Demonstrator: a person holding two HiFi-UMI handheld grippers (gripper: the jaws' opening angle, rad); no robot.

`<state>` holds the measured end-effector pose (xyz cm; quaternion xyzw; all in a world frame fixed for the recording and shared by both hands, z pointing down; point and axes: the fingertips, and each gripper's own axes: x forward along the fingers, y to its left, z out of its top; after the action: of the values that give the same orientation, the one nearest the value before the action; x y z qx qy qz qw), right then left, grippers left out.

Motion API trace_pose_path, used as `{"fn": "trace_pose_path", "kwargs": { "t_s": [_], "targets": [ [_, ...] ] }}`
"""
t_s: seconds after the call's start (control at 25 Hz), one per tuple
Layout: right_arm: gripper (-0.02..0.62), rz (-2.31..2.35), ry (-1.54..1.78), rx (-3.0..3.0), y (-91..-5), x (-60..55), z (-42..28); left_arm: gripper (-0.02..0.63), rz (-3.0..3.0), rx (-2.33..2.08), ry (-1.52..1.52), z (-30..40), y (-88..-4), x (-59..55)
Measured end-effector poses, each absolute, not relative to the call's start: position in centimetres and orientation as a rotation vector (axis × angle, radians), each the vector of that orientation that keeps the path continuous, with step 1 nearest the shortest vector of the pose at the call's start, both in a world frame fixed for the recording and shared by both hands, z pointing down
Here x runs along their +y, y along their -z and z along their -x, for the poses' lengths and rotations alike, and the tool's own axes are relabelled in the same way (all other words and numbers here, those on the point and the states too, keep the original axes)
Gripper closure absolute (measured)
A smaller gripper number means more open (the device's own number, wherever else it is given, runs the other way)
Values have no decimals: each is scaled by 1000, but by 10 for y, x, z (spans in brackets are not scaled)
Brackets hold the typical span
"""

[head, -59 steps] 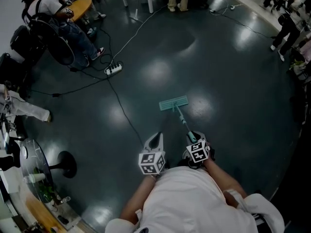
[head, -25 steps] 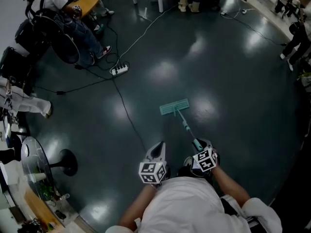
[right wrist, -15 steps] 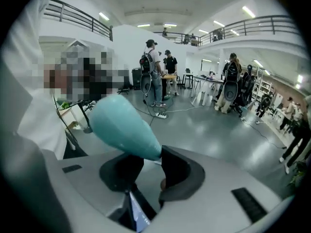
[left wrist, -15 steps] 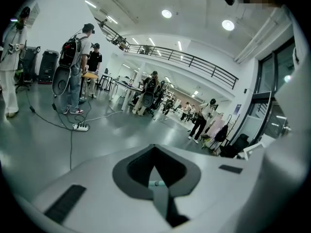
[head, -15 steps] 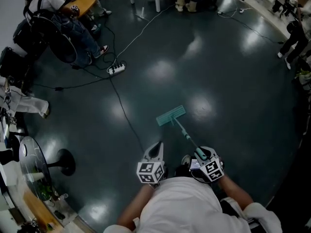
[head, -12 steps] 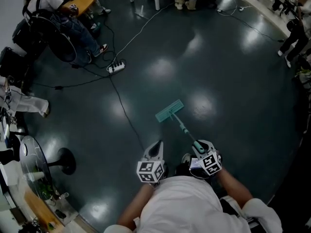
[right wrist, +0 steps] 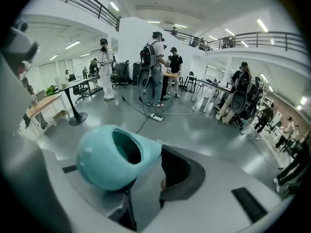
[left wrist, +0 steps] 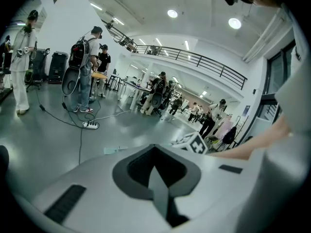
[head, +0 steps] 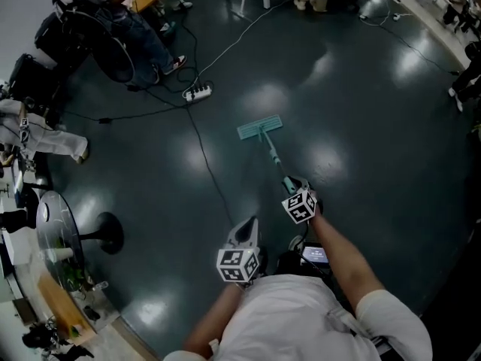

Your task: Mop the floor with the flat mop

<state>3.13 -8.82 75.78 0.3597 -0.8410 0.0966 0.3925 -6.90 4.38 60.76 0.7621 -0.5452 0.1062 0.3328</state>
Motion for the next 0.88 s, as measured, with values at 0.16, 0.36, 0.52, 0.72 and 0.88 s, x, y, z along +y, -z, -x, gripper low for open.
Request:
{"fn": "trace_pose_path", "kwargs": {
  "t_s": [0.16,0.36,0.52,0.72,0.88],
  "targets": [
    [477,-912,-235,-2122,-758,-138,4,601,-1960,-1444,-275,84,-615,47],
    [477,-898,-277,-2102,-743,-115,2,600,-1969,-1455,-256,93,-611,48],
    [477,-872,-322,-2080,-721,-46,-27,601,-1993,-1461,-226,89,-601,42],
    [476,-846,-421,-2036,-684,44,-52,600,-2024,-1456,-195,86,-588,42],
    [476,-857,-466,-2027,-677,74,-62,600,-2036,-1445,-187,81,-588,45]
  ]
}}
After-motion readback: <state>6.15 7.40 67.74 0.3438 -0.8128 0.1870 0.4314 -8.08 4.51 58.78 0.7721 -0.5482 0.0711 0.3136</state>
